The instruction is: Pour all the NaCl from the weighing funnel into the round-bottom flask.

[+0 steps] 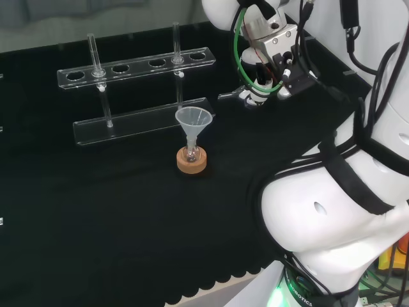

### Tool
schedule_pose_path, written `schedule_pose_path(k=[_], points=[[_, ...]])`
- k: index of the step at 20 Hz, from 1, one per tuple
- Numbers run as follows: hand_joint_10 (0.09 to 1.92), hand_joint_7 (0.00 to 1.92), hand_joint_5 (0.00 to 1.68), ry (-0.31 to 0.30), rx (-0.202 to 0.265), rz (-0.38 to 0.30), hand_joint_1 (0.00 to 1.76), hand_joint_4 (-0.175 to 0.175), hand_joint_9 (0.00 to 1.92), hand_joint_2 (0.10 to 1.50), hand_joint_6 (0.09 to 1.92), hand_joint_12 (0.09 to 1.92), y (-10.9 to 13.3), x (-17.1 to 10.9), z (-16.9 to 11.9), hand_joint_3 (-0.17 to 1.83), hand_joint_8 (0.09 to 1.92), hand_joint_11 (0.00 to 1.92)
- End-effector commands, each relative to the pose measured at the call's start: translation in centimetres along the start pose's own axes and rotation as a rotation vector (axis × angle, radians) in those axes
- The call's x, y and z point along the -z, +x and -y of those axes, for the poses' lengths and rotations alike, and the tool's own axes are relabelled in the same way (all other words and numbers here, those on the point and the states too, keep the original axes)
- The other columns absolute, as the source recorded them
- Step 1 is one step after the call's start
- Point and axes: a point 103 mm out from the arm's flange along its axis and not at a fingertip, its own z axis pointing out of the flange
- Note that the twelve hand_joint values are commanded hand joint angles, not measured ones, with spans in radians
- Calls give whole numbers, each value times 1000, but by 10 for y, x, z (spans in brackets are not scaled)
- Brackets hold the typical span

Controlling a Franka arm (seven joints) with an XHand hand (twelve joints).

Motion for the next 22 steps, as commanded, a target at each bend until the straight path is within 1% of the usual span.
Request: schedule_pose_path(k=[1, 6, 11, 22], points=[[551, 455, 1123, -6, 5, 2, 1075, 175, 696, 711, 944, 1308, 3, 0, 5, 677, 645, 399], [550, 454, 1124, -9, 24, -1, 1075, 175, 696, 710, 943, 1306, 4, 0, 13, 678, 643, 398], [549, 455, 1125, 46, 51, 17, 1076, 175, 696, 709, 941, 1305, 17, 6, 14, 680, 641, 397], [547, 456, 1126, 87, 75, 52, 1076, 175, 697, 708, 940, 1304, 39, 9, 5, 682, 638, 396]])
